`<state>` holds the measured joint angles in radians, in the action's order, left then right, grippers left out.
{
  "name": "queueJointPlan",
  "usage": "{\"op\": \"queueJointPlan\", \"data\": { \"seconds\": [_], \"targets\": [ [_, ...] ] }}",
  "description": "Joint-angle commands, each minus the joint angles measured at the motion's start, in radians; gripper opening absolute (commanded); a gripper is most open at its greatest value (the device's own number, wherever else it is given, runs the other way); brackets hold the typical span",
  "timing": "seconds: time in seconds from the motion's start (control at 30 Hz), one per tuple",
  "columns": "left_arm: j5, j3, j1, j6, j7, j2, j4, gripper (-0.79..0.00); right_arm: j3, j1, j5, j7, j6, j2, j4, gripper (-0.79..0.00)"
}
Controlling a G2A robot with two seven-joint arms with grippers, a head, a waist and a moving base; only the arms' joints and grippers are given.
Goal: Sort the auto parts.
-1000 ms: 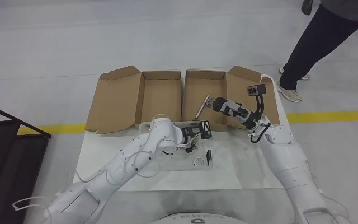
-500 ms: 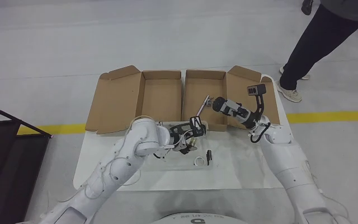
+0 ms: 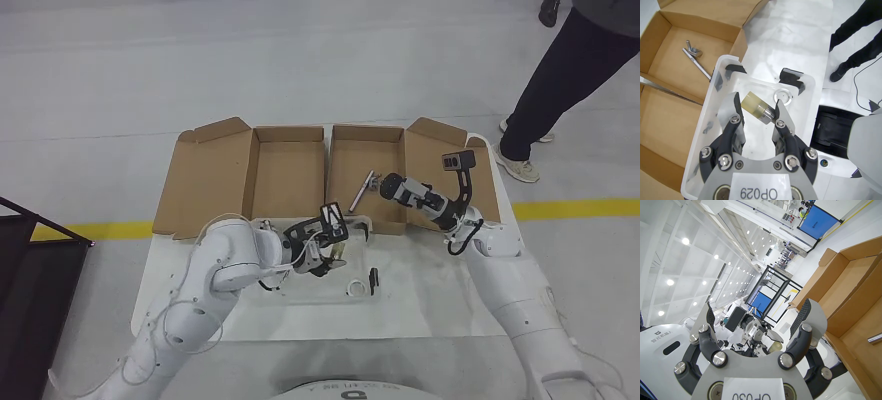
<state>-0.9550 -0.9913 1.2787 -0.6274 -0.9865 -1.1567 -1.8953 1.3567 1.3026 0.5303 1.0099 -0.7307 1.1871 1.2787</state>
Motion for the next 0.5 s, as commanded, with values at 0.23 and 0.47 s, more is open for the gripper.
{"op": "queueJointPlan", "data": {
  "seconds": [0.23,0.47],
  "targets": [
    [0.018,-0.007,0.013,0.021,0.058,0.001,-0.006,-0.785,0.000,0.000,0.000,0.000,0.000,0.000,0.000,0.000],
    [0.320,-0.139,0.022,0.015,0.093,0.020,0.038,-0.785,0.000,0.000,0.000,0.000,0.000,0.000,0.000,0.000]
  ]
}}
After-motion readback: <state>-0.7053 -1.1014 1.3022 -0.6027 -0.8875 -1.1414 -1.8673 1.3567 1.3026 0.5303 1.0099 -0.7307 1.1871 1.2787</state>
